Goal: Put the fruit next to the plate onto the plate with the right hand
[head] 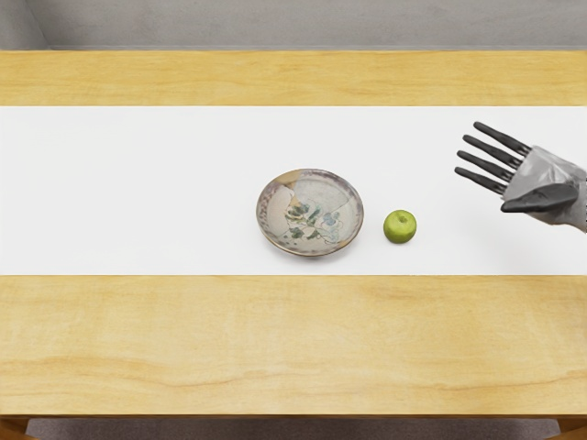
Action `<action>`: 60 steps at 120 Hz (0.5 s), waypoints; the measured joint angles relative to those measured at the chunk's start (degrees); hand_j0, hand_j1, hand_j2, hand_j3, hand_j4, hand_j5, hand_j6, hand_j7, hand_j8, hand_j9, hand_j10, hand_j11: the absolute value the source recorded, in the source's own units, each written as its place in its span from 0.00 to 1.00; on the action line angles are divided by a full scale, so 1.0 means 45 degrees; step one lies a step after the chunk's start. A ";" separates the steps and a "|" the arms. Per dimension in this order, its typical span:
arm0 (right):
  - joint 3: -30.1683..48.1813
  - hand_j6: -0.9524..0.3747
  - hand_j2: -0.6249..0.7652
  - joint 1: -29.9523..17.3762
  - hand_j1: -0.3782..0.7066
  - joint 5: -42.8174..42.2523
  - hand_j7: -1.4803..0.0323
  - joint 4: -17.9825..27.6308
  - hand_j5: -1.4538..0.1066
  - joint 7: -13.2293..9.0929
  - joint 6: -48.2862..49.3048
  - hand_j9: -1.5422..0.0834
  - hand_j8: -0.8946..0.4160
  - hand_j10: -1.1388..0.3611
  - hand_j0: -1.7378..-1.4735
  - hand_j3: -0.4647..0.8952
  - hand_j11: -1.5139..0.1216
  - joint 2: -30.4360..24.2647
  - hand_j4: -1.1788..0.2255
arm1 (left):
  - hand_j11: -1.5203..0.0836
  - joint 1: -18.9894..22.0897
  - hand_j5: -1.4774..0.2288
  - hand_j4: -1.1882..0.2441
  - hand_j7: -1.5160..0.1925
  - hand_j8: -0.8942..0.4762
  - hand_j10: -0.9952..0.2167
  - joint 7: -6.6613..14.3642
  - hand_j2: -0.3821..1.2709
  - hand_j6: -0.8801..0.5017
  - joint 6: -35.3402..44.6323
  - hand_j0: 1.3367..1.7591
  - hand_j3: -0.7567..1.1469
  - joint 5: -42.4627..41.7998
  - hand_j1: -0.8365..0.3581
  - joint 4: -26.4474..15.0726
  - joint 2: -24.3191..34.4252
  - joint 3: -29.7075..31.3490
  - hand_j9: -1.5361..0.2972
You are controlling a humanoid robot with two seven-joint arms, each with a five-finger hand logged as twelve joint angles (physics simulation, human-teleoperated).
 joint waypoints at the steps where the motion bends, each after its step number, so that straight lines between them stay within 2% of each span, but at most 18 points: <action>1: -0.0012 0.72 0.45 0.0005 0.03 -0.0001 0.98 -0.0003 0.93 0.0000 0.0002 0.95 0.68 0.76 0.30 0.34 0.92 0.0001 0.84 | 0.94 0.0000 0.86 0.82 0.88 0.65 0.81 0.0000 0.23 0.63 0.0000 0.76 0.40 0.0001 0.98 0.0000 0.0000 0.0000 0.83; 14: -0.0026 0.72 0.45 0.0063 0.03 -0.0546 0.98 0.0198 0.93 0.0000 0.0017 0.95 0.68 0.76 0.30 0.34 0.92 -0.0010 0.84 | 0.94 0.0000 0.86 0.82 0.88 0.65 0.81 0.0000 0.23 0.63 0.0000 0.76 0.40 0.0000 0.98 0.0000 0.0000 0.0000 0.83; 31: 0.0500 0.71 0.45 0.0151 0.04 -0.2955 0.97 0.2683 0.92 0.0000 0.0022 0.94 0.67 0.75 0.30 0.34 0.91 -0.1420 0.83 | 0.94 0.0000 0.86 0.82 0.88 0.65 0.81 0.0000 0.23 0.63 0.0000 0.76 0.40 0.0001 0.98 0.0000 0.0000 0.0000 0.83; 45: 0.0362 0.69 0.45 0.0339 0.07 -0.6799 0.95 0.4945 0.90 0.0000 0.0023 0.92 0.66 0.74 0.30 0.34 0.90 -0.1146 0.81 | 0.94 0.0000 0.86 0.82 0.88 0.65 0.81 0.0000 0.23 0.63 0.0000 0.76 0.40 -0.0001 0.98 0.0000 0.0000 0.0000 0.83; 60: -0.0977 0.66 0.44 0.0747 0.11 -1.0775 0.91 0.5938 0.87 0.0000 -0.1269 0.89 0.62 0.71 0.30 0.34 0.86 -0.0769 0.79 | 0.94 0.0000 0.86 0.82 0.88 0.65 0.81 0.0000 0.23 0.63 0.0000 0.76 0.40 0.0000 0.98 0.0000 0.0000 0.0000 0.83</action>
